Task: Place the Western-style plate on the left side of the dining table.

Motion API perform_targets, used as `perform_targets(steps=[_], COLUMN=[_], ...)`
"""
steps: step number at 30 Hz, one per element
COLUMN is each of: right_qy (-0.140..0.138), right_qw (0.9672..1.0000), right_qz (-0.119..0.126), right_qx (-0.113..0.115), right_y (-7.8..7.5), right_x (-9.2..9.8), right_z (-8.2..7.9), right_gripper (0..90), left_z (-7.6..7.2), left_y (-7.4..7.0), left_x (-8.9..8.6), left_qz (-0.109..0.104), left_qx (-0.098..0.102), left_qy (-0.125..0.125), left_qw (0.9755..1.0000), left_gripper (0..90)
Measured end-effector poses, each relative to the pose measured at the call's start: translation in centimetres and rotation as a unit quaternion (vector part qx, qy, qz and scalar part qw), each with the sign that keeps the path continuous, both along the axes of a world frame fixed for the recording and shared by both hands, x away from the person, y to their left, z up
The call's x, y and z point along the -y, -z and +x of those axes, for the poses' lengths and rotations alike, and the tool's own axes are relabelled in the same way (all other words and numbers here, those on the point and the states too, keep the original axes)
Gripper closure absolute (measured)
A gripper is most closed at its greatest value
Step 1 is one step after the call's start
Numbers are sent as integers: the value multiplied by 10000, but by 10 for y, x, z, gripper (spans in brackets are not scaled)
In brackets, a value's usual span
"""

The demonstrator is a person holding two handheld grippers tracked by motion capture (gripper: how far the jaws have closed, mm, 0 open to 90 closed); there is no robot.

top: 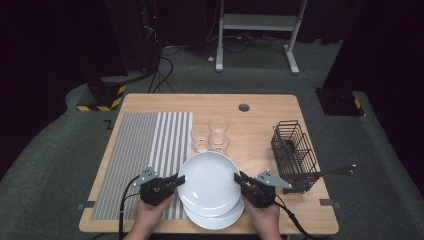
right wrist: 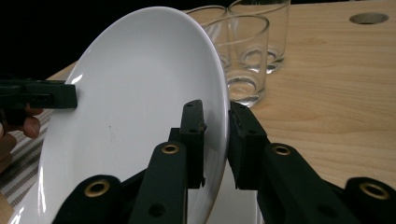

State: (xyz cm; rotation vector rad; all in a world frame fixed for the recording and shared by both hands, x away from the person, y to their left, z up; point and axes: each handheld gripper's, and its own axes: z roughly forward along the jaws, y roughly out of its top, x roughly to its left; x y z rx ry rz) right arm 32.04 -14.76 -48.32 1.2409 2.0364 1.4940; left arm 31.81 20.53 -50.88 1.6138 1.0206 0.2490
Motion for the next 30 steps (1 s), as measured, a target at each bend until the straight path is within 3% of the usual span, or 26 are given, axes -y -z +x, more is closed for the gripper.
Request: perform_targets(steps=[13,25,26,27,28,30], right_qy=[-101,-105,-106,-106,-105,-101], right_qw=[9998,9992,9991,9991,9990,9990], right_qz=[21,-53,-45,-45,-31,-31], right_qx=[170,372,403,403,433,446], right_y=[-12,-25,-27,-27,-29,-31], right_x=[-6,-19,-20,-20,-21,-22], right_z=[4,7,8,8,9,10], right_gripper=[788,789,788,788,787,787], left_z=[-7,-9,-9,-9,-8,-8], left_y=[-16,-25,-27,-27,-29,-31], left_x=[-6,-11,-8,-8,-13,-14], left_qz=[-151,-87,-361,-361,-124,-119], left_qx=[413,678,675,675,713,729], left_qy=[-289,-535,-664,-664,-574,-578], left_qw=[9986,9962,9949,9949,9957,9956], left_gripper=[796,791,792,792,791,790])
